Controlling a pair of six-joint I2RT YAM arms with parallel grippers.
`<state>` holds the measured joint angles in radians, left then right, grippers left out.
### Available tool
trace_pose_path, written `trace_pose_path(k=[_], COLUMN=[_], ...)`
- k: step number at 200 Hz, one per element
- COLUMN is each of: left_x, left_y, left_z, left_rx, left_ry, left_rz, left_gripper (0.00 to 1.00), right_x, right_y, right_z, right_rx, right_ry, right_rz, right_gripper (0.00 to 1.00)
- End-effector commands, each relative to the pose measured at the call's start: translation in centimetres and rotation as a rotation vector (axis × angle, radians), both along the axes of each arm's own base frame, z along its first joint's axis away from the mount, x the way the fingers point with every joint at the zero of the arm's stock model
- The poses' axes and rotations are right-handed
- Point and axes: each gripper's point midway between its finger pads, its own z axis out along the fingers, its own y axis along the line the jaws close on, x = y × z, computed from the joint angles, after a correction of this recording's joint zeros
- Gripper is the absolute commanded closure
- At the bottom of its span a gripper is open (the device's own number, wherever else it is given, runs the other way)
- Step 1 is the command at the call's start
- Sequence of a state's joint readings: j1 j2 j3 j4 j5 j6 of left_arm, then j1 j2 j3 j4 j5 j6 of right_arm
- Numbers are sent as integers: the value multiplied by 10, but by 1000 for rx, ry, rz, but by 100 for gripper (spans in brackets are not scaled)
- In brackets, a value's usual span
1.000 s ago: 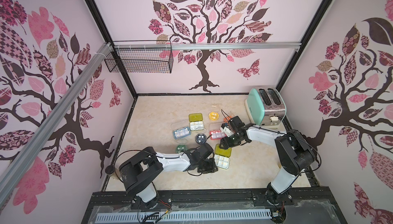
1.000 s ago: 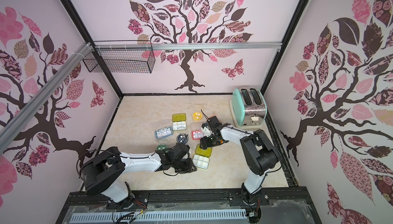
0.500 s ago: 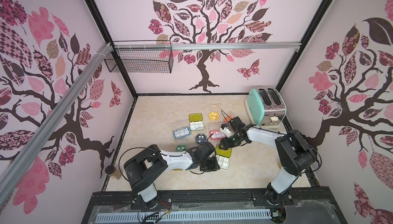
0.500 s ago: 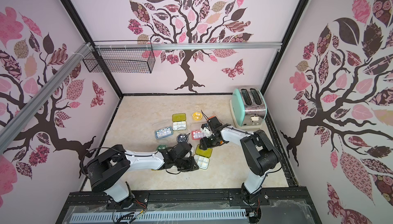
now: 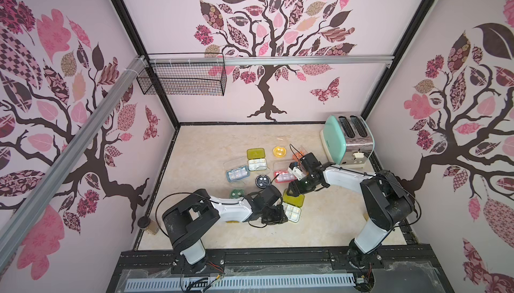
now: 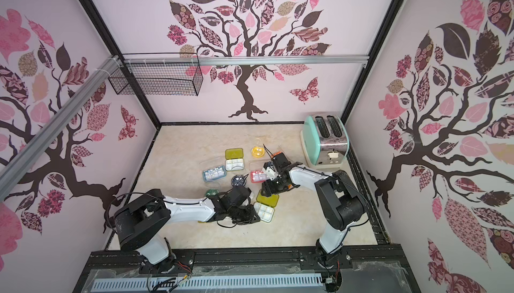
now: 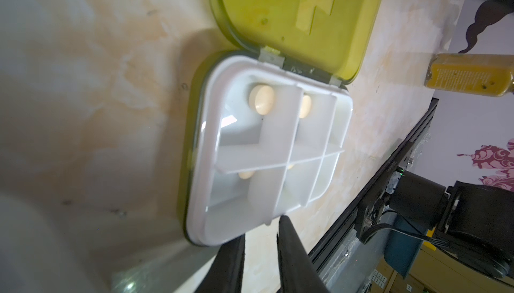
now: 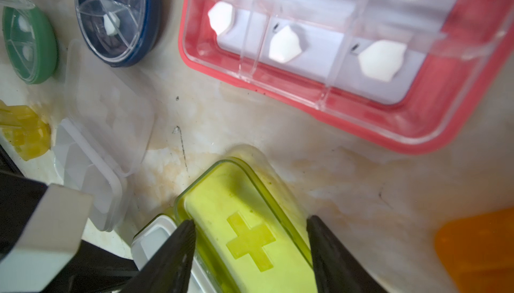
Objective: Close pillboxes
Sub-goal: Close the lid on the pillbox.
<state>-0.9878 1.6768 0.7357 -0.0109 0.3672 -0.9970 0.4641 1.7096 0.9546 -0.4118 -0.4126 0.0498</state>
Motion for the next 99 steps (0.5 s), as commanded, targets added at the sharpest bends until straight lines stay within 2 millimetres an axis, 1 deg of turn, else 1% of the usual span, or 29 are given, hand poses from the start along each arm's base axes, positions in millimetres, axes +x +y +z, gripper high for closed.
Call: trace_pose_path(k=[1, 52, 99], left_x=[3, 4, 6], left_y=[15, 14, 12], left_z=[-21, -20, -18], left_rx=[73, 63, 56], left_ry=[1, -2, -8], left_rz=[34, 36, 39], left_gripper=[75, 76, 76], right_x=[-18, -23, -25], right_y=[-1, 0, 3], right_z=[8, 12, 28], right_rx=[14, 24, 68], right_ry=[56, 64, 43], right_rz=[15, 25, 31], right_gripper=[34, 35, 35])
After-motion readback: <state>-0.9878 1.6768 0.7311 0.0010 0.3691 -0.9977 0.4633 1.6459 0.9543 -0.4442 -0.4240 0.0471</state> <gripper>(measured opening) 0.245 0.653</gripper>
